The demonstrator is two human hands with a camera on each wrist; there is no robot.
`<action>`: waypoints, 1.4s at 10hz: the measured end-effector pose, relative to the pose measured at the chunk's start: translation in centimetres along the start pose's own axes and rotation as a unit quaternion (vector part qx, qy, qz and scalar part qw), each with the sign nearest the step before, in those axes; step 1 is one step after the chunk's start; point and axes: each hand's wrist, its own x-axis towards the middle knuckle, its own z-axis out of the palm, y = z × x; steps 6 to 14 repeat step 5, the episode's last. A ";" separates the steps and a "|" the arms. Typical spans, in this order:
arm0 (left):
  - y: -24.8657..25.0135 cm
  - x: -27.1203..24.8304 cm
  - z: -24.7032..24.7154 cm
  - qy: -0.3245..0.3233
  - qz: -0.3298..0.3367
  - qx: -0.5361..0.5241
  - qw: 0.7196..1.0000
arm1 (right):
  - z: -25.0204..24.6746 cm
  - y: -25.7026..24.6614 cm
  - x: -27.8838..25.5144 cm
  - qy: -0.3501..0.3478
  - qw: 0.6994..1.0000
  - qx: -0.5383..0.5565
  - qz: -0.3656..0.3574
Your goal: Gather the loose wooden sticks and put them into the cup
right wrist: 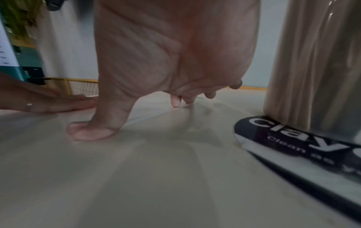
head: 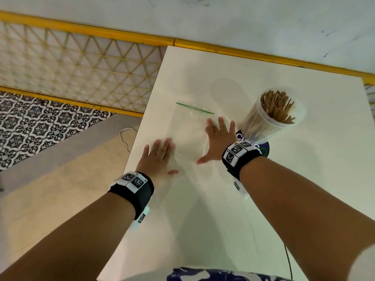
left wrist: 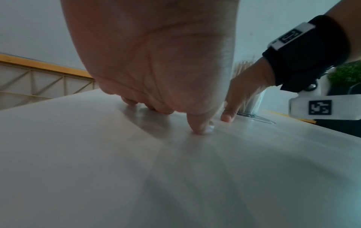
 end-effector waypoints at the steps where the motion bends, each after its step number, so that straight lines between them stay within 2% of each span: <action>1: -0.6 0.2 0.1 0.005 0.003 -0.009 1.000 | -0.5 0.5 1.4 -0.032 0.999 0.022 0.007; 2: -0.9 0.5 -0.2 0.008 0.006 -0.022 1.000 | -1.1 0.3 2.0 -0.050 0.998 0.033 0.004; 3: -0.8 0.3 -0.2 0.007 0.001 -0.018 1.000 | -0.8 -0.1 1.6 -0.039 0.999 0.024 0.007; 4: -0.4 -0.6 -0.8 0.043 0.013 -0.026 0.999 | -1.0 -0.6 -0.4 0.026 0.998 0.060 -0.003; 5: 0.4 -2.8 -0.3 0.086 0.048 -0.035 0.995 | 1.3 -0.8 -5.3 0.102 0.988 0.115 -0.022; 14: 0.4 -2.8 -0.3 0.086 0.048 -0.035 0.995 | 1.3 -0.8 -5.3 0.102 0.988 0.115 -0.022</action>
